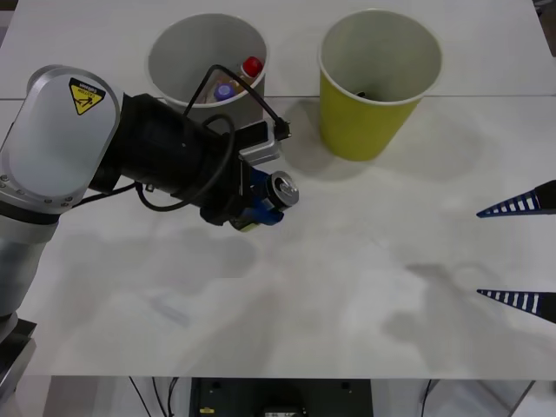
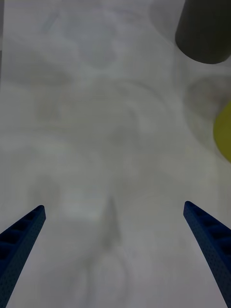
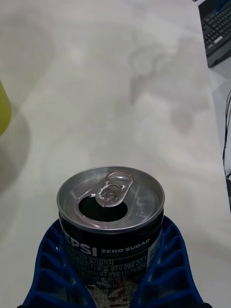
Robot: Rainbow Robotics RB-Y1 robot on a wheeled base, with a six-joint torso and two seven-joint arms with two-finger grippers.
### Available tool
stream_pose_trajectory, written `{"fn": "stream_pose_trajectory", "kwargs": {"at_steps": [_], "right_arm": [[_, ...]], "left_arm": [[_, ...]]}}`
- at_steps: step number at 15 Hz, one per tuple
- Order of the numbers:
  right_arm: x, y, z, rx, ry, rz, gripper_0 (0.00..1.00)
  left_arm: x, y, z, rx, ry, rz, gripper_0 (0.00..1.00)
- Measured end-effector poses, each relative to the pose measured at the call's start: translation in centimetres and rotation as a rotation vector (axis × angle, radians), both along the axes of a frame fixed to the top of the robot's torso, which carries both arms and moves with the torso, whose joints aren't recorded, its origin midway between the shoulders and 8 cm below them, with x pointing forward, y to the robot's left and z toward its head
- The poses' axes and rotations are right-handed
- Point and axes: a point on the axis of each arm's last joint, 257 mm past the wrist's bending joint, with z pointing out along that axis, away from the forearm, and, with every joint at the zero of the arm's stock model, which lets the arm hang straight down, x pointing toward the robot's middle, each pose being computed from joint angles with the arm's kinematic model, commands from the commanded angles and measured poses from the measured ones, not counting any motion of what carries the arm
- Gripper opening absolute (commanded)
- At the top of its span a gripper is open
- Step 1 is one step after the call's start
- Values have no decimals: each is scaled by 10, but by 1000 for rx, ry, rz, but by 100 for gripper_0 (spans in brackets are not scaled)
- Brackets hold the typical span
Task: Put the can into the green bin and the plastic bottle into the gray bin
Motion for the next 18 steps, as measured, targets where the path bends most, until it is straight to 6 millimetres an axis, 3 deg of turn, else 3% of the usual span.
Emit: {"fn": "stream_pose_trajectory", "kwargs": {"at_steps": [5,9,13,18], "right_arm": [[0,0,0,0,0,0,100],[0,0,0,0,0,0,100],[0,0,0,0,0,0,100],[0,0,0,0,0,0,100]], "left_arm": [[11,-58,84,-27,11,56,0],[42,-98,135,-43,47,121,0],[79,-129,164,-30,86,209,0],[125,-171,189,-179,8,316,0]]}}
